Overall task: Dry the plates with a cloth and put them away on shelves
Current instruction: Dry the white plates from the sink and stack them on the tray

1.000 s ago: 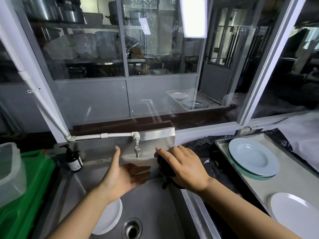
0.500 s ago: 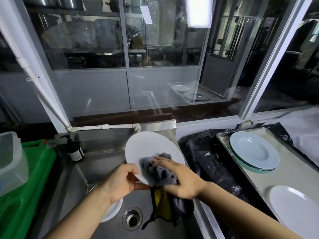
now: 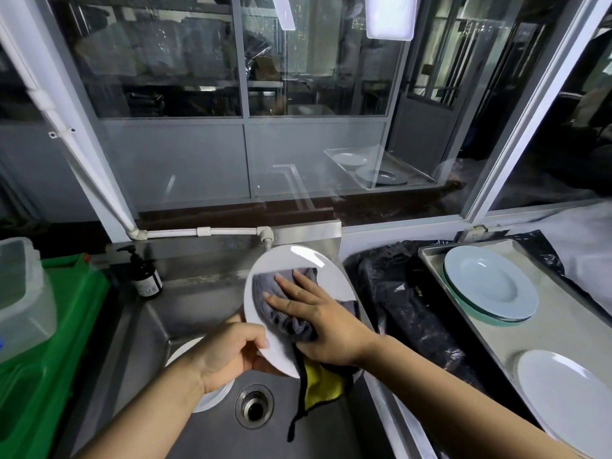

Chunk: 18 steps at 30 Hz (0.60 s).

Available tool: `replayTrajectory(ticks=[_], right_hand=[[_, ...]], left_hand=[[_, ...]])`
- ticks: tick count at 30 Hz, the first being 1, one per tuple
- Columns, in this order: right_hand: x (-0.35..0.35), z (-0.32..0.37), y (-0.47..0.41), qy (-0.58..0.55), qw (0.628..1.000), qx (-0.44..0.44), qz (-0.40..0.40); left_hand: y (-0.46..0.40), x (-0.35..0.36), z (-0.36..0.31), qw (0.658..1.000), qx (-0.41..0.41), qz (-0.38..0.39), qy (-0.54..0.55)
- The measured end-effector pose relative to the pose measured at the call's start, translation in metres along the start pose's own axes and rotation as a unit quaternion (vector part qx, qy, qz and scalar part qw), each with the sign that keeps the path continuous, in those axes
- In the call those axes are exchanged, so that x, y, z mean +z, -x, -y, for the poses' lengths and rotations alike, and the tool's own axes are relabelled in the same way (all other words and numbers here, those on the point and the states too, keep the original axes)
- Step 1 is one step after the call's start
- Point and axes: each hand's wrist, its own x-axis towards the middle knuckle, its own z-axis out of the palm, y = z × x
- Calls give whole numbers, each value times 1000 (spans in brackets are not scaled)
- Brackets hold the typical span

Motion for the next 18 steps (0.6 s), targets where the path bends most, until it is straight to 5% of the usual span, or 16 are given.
replayTrajectory(ticks=[8,18], right_hand=[[4,-21,8,79,987,136,-37],[64,-68,146,78,957,279,-16]], left_hand=[[-3,-2,20,999,-45,-7,-18],[-12,2,80,990,-138,26,-10]])
